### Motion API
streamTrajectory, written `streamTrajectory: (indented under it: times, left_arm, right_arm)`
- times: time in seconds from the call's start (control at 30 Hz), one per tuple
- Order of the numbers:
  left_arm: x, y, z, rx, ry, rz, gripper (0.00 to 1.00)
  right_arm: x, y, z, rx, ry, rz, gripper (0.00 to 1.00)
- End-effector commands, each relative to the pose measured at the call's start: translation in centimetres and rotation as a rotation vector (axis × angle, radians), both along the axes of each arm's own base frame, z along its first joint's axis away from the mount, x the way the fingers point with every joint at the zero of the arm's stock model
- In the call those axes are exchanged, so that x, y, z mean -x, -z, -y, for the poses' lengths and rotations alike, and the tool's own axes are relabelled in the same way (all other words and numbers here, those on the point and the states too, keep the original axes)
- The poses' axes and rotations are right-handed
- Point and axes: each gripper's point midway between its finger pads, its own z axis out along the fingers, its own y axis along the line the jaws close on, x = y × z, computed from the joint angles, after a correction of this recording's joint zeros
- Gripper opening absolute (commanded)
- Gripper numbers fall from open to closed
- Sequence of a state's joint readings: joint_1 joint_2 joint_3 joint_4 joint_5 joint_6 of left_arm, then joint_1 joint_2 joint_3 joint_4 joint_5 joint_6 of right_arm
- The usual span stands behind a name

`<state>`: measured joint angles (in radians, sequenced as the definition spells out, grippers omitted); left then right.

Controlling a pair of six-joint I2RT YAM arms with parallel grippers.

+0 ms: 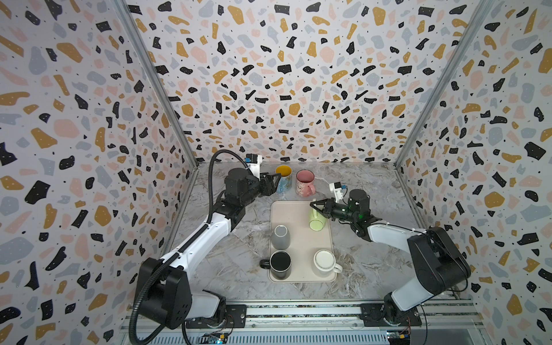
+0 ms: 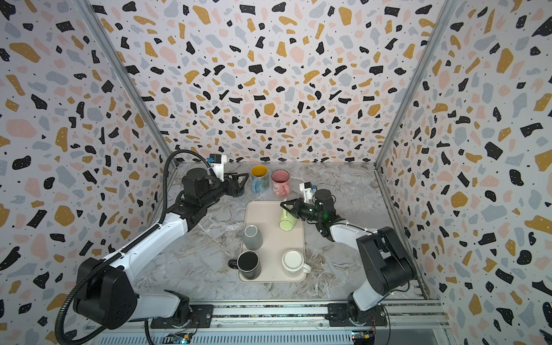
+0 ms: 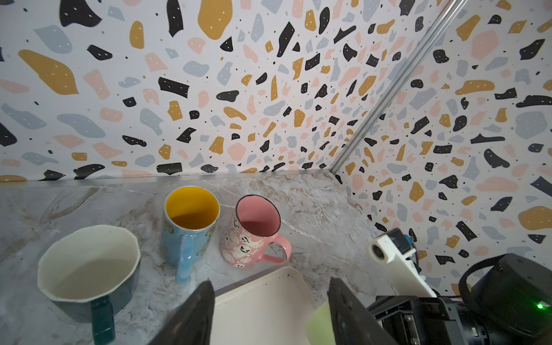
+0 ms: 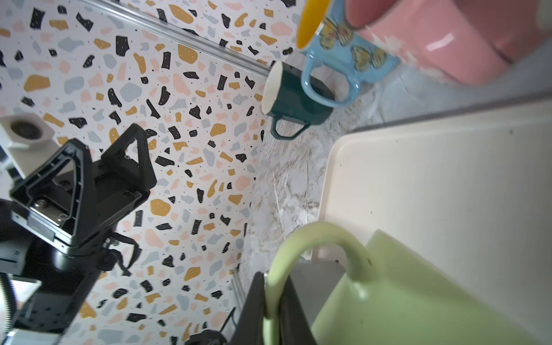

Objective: Turn the mug right side up
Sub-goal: 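Lift the light green mug with the right gripper and rotate it upright, then move the left gripper to the light green mug's handle while the right gripper holds it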

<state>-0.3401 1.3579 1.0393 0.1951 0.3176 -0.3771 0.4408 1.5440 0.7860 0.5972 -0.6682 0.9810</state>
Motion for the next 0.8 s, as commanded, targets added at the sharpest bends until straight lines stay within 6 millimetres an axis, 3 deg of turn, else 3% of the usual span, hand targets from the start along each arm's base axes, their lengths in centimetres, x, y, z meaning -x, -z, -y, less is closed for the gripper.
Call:
streamTrajectory:
  times: [0.0, 0.2, 0.4, 0.77]
  left_arm:
    - [0.6, -3.1, 0.9, 0.002, 0.085, 0.062, 0.61]
    - [2.2, -4.0, 2.5, -0.074, 0.238, 0.039, 0.61]
    - [4.3, -5.0, 4.2, -0.11, 0.416, 0.001, 0.61]
    - [6.1, -3.6, 5.0, -0.223, 0.514, -0.093, 0.59]
  right_arm:
    - [0.1, -5.3, -0.4, 0.172, 0.016, 0.363, 0.0]
    - [1.7, -8.1, -0.3, 0.328, 0.038, 0.664, 0.0]
    - [4.0, -9.7, -1.3, 0.525, 0.038, 0.98, 0.0]
    - [5.9, -12.3, -2.3, 0.599, 0.043, 1.255, 0.0]
